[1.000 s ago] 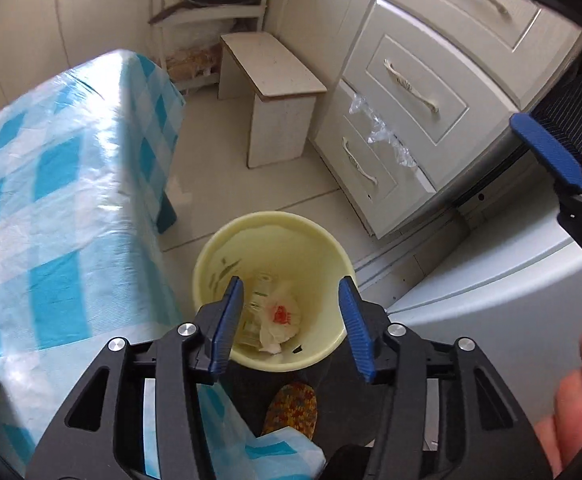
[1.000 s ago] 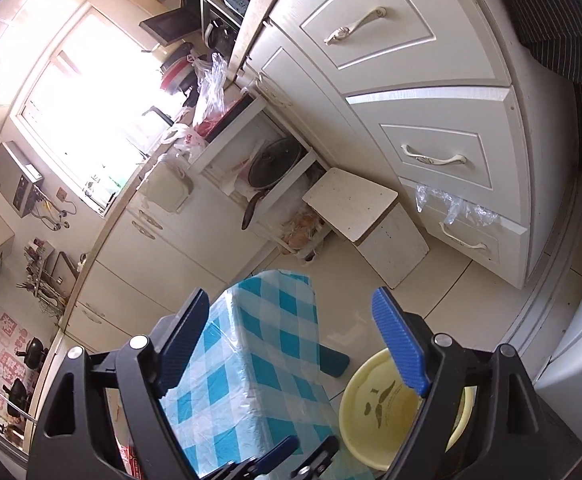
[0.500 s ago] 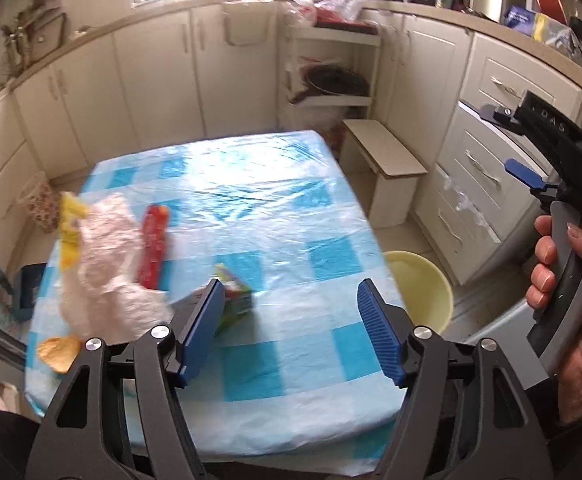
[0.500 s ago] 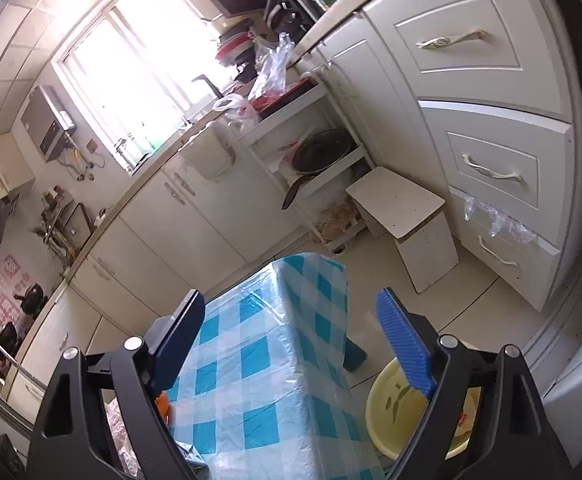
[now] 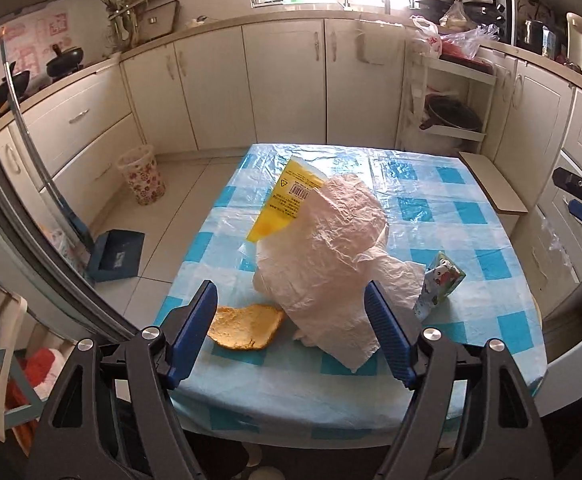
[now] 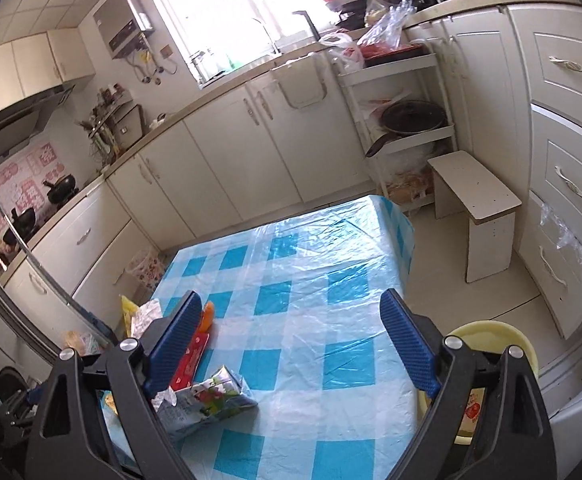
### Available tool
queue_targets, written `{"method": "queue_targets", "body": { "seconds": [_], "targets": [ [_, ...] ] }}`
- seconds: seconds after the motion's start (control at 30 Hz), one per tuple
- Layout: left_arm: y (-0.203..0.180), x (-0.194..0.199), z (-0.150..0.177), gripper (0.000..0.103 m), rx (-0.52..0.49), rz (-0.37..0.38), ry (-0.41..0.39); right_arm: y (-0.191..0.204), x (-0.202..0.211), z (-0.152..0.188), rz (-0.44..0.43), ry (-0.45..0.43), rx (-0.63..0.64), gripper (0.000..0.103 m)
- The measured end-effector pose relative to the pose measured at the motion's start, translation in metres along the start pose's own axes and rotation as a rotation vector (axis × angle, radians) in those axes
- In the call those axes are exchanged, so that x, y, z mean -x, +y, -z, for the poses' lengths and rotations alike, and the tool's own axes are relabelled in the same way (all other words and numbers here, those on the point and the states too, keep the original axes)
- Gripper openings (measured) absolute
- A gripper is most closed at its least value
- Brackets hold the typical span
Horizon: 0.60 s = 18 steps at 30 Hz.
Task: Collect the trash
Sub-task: 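Return both tools to the table above the remaining trash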
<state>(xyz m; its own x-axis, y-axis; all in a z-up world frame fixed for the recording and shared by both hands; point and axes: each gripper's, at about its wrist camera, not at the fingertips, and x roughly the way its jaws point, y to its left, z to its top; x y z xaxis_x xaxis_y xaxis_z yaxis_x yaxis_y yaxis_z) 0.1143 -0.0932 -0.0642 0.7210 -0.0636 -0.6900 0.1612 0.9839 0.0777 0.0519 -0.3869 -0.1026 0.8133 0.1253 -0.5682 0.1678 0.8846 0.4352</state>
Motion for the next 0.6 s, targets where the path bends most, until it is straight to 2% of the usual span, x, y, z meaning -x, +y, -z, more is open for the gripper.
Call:
{"method": "queue_targets", "body": {
  "seconds": [0.27,0.6],
  "targets": [
    [0.001,0.000,0.008,0.073,-0.022,-0.011,-0.021,0.036,-0.024,0.017,-0.024,0.077,0.081,0.088],
    [0.008,-0.011,0.008,0.074,-0.020,-0.002,-0.014,0.062,-0.040,0.028,-0.048,0.124,0.134,0.088]
  ]
}}
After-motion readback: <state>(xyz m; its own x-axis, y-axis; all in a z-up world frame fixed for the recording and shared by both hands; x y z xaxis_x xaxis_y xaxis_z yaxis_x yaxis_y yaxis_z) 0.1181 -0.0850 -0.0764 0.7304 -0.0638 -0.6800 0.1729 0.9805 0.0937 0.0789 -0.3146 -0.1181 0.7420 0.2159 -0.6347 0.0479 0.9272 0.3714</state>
